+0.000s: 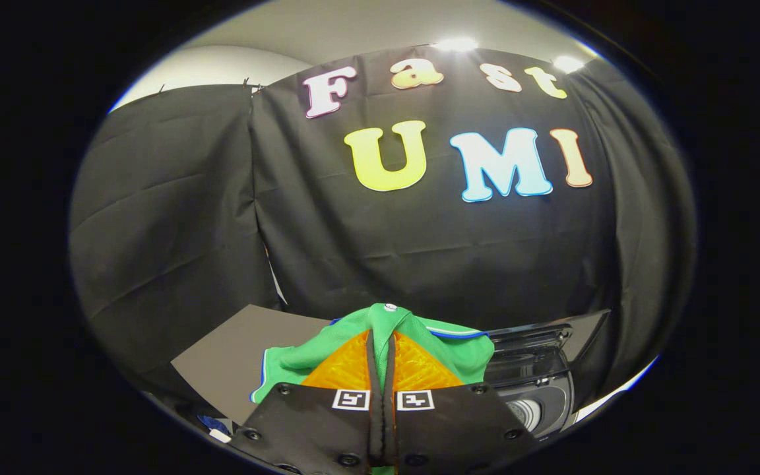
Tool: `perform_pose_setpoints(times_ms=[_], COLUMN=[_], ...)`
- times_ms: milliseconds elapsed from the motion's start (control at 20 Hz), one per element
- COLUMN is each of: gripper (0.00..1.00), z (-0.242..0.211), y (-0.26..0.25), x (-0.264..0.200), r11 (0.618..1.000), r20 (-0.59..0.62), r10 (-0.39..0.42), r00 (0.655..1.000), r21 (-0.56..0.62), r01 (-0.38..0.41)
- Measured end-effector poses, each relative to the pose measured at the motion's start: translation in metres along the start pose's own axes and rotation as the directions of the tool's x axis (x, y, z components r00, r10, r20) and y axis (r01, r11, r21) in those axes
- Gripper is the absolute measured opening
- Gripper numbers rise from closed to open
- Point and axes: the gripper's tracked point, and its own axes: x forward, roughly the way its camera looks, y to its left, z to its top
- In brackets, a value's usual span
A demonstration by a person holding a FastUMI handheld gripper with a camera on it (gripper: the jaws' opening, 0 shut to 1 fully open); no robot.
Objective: Put the clothes into the washing machine and then close the washing machine lid.
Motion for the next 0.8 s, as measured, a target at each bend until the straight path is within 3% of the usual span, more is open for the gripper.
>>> perform_pose_setpoints(times_ms=[800], gripper=[0.01], z=[-0.005], y=[-0.101], x=[-0.033], r11=[0.998], r20=[-0.003], r10=[-0.052], r00=[0.999], r21=[0.044], r01=[0.052])
